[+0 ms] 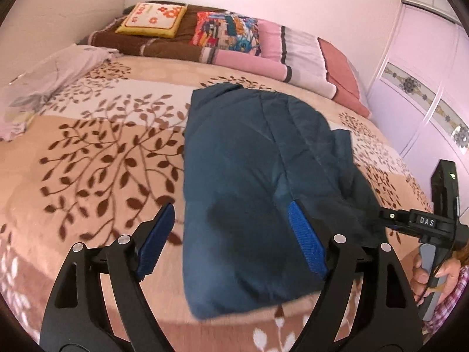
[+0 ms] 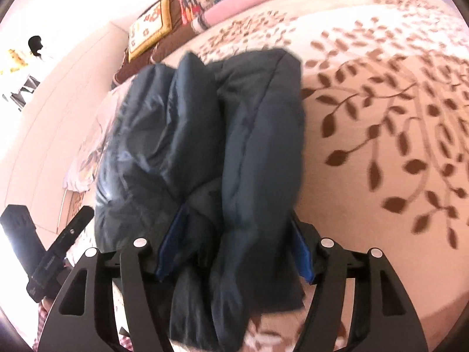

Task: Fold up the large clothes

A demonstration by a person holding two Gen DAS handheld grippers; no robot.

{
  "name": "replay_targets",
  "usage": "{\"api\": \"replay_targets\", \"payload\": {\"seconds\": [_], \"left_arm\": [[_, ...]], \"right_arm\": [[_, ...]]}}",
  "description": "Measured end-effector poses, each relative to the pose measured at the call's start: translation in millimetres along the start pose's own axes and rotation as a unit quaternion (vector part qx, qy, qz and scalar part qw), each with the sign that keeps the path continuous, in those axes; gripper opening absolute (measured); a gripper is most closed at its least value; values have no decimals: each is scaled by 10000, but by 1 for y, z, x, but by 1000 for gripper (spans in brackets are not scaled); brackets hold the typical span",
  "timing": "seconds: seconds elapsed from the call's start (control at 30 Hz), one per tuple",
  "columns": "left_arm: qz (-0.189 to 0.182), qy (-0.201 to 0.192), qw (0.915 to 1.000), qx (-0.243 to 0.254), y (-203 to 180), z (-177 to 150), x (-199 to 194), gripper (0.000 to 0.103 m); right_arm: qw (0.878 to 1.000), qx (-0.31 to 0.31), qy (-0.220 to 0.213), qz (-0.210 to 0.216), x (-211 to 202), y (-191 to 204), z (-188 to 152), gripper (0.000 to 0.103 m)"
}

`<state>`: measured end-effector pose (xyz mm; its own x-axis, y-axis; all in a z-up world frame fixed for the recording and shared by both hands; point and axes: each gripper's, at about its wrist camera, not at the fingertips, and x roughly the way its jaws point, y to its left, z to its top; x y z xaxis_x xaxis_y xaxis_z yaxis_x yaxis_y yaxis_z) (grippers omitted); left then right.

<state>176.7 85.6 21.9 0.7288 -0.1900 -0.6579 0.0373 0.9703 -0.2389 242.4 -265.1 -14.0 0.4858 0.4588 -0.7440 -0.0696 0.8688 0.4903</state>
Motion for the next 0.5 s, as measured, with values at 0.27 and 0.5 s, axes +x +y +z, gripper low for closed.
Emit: {"api": "replay_targets", "payload": {"seconds": [0.27, 0.5], "left_arm": [[335, 113, 9994, 48, -16, -39, -61, 80], [528, 485, 9974, -91, -26, -86, -92, 80]], "right_arm": [[9935, -832, -296, -722, -62, 29, -69, 66], [9910, -1037, -178, -828, -64, 63, -130, 66]]}}
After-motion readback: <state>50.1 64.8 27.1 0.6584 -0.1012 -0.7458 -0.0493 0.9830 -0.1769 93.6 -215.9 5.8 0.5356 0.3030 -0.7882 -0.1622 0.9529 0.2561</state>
